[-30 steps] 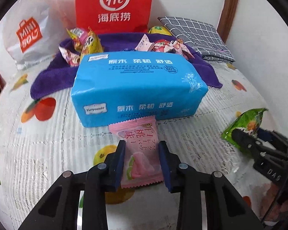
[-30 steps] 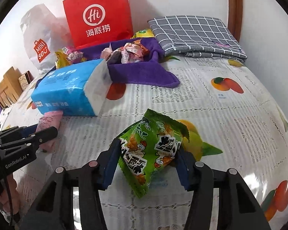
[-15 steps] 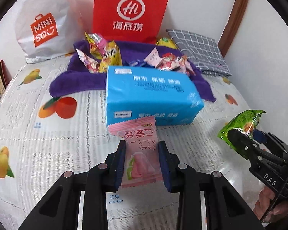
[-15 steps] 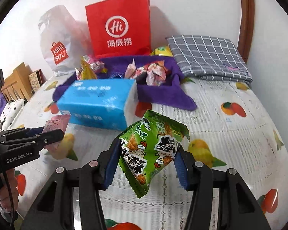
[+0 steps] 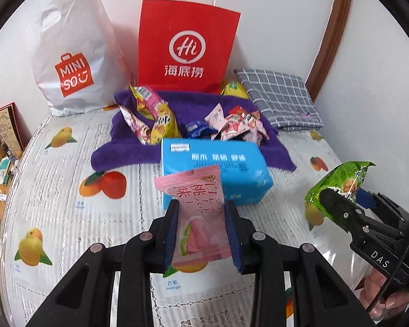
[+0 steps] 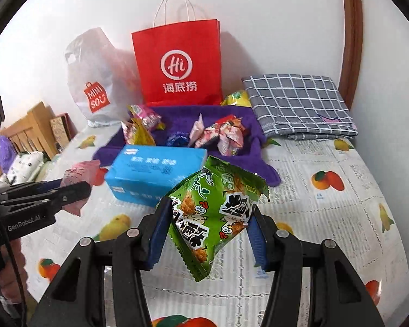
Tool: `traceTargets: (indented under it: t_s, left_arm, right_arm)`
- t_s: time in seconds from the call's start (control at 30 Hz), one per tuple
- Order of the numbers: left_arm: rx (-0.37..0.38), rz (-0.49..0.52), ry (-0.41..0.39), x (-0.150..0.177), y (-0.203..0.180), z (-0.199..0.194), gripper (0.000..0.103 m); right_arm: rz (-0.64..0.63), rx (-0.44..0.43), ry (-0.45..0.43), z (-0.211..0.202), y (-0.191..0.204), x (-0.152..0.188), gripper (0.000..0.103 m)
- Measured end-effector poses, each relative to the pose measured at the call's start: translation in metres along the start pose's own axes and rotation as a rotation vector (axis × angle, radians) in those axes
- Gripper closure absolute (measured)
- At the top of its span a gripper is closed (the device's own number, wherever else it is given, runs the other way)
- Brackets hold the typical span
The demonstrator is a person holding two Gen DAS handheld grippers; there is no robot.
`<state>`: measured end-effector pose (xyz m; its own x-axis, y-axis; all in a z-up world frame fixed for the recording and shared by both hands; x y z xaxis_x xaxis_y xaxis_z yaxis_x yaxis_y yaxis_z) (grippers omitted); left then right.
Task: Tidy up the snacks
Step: 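Carry the peach wrapper with the left tool while the right tool carries the green bag to the towel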
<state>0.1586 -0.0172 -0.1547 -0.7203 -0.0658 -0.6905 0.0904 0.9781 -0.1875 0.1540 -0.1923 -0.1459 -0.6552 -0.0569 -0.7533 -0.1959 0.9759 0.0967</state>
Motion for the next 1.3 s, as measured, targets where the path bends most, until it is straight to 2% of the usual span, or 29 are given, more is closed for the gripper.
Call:
traceTargets:
  t_s: [0.33,0.53,0.73,1.3]
  left_arm:
    - [0.004,0.008,-0.025,-0.033,-0.001,-0.008,0.072]
    - [0.0,0.013,-0.028,-0.052,0.003,-0.003,0.072]
    - [0.004,0.019,-0.025,-0.071,0.009,0.006,0.072]
    - [-0.018,0.011,-0.002,-0.107,0.037,0.045,0.072]
  right_arm:
    - [-0.008,0.011,-0.02,-0.002,0.0,-0.029,0.05]
    - [-0.009,0.031,-0.021,0.005,-0.003,-0.048,0.05]
    - [0.002,0.015,-0.046,0.012,-0.003,-0.068,0.05]
    - [0.025,-0.014,-0.043,0.065,-0.001,-0.115,0.05]
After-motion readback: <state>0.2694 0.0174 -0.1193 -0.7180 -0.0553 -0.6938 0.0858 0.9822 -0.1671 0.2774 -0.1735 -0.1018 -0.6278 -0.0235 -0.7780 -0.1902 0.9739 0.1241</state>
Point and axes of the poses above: each gripper's, at about its wrist camera, not at the fingertips, and z roughly the way its jaws point, y to its left, x to its underside, the point moved 7 cm from there along z, roughly the way its jaws point, and after that the axes turned 3 degrees about -y, right-handed, at the moved point
